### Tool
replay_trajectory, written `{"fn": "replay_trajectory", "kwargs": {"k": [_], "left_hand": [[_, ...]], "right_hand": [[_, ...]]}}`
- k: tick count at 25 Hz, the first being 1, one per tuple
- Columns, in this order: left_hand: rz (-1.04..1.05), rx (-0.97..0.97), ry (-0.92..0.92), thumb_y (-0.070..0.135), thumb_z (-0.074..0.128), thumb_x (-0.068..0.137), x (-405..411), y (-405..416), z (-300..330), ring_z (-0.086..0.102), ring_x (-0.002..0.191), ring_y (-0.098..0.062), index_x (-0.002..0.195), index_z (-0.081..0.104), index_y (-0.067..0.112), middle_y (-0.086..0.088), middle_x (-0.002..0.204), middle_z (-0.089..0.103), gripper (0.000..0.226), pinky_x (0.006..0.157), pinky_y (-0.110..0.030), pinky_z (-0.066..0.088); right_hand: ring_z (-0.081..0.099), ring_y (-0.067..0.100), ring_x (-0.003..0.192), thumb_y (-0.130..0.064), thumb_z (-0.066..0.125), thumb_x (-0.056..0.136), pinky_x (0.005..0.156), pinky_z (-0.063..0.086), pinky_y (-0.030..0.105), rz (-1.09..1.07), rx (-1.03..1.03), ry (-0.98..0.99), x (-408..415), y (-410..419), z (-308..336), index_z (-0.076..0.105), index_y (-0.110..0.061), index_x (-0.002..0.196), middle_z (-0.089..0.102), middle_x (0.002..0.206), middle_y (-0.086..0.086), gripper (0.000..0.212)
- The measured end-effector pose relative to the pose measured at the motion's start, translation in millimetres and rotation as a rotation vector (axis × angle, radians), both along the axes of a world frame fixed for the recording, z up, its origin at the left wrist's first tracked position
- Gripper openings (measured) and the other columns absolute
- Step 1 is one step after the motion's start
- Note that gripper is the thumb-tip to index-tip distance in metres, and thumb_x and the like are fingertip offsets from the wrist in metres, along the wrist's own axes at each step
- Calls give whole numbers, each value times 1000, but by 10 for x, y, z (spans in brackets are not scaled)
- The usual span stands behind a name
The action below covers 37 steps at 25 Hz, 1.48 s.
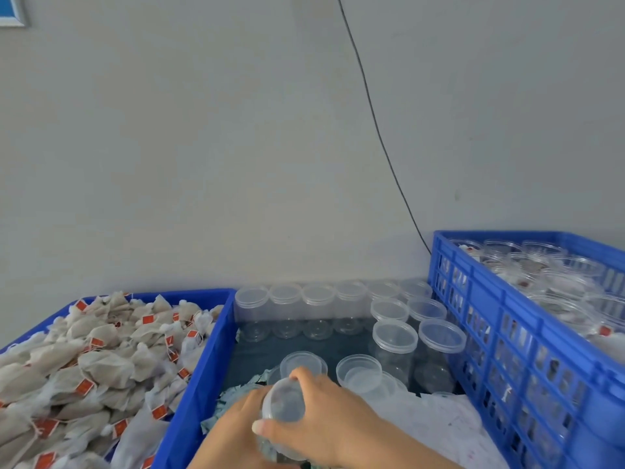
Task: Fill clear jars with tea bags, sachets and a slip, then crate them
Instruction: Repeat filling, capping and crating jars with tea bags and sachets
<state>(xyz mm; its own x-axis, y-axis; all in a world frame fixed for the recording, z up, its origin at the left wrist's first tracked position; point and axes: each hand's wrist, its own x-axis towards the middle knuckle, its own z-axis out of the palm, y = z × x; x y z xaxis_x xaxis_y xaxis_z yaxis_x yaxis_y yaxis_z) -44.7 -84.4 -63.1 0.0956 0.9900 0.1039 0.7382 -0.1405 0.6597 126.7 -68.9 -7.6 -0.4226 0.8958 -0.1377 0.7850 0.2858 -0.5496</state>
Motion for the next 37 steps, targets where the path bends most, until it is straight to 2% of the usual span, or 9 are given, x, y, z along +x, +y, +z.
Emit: {"fn": "replay_trajectory", "kwargs": {"k": [6, 12, 19, 22, 26, 29, 32, 35, 37], "left_hand": [[22, -2, 3, 57, 78, 44, 5, -86, 76, 58, 102, 0, 123, 38, 45, 21, 110, 60, 89, 87, -12, 46], [85, 67, 136, 64, 74, 42, 74, -107, 266, 55, 103, 5, 127, 30, 53, 30, 115, 53, 96, 81, -11, 43], [-57, 76, 37, 60, 84, 42, 1, -161, 142, 48, 105, 20, 117, 33, 65, 44, 113, 50, 91, 78, -7, 43], [-42, 63, 60, 70, 80, 39, -1, -146, 112, 45, 106, 22, 114, 28, 71, 44, 111, 50, 92, 76, -7, 44], [-37, 68, 97, 79, 75, 36, -5, -139, 100, 38, 104, 28, 114, 18, 77, 46, 108, 46, 97, 72, -4, 41], [-28, 60, 69, 72, 80, 37, -9, -136, 72, 40, 103, 27, 124, 29, 65, 40, 108, 51, 101, 73, -5, 43], [-13, 37, 25, 66, 82, 38, -19, -121, 47, 49, 101, 20, 127, 35, 53, 32, 106, 57, 101, 73, -8, 44], [-54, 12, 47, 70, 80, 40, -8, -127, 79, 52, 102, 14, 129, 24, 61, 35, 114, 54, 106, 75, -9, 46], [-68, -18, 43, 72, 79, 38, 3, -125, 79, 51, 103, 16, 124, 23, 65, 38, 114, 51, 103, 76, -7, 46]], "right_hand": [[48, 23, 119, -83, 50, 52, 82, 41, 33, -24, -116, -25, -81, 33, 51, 26, -35, 139, 45, 135, -1, 103], [39, 27, 130, -75, 59, 58, 97, 41, 38, 38, -29, -14, -72, 31, 95, 15, -38, 145, 33, 146, 2, 104], [4, 27, 143, -14, 73, 75, 112, 18, 51, 520, 299, -225, 52, -80, 74, 30, -34, 139, 4, 157, -2, 80], [-2, 21, 146, -47, 66, 79, 114, 11, 52, 355, 255, -95, 10, -101, 91, 24, -40, 141, 2, 158, -5, 74], [38, 33, 132, -84, 39, 71, 97, 38, 44, 50, 179, -237, -71, -46, 92, 10, -37, 147, 35, 148, 10, 95], [48, 28, 118, -67, 61, 68, 91, 46, 40, 125, 104, -205, -39, -51, 128, 23, -38, 139, 39, 140, 6, 86], [28, 25, 134, -31, 80, 65, 101, 40, 46, 368, 133, -143, 11, -68, 147, 20, -40, 136, 17, 149, 0, 94], [-2, 26, 146, -66, 66, 67, 110, 23, 55, 234, 87, -95, -36, -82, 122, -10, -53, 140, -9, 158, -5, 106], [19, 35, 142, -82, 47, 67, 104, 33, 48, 116, 83, -148, -75, -66, 99, -18, -49, 141, -1, 159, 8, 103]]}}
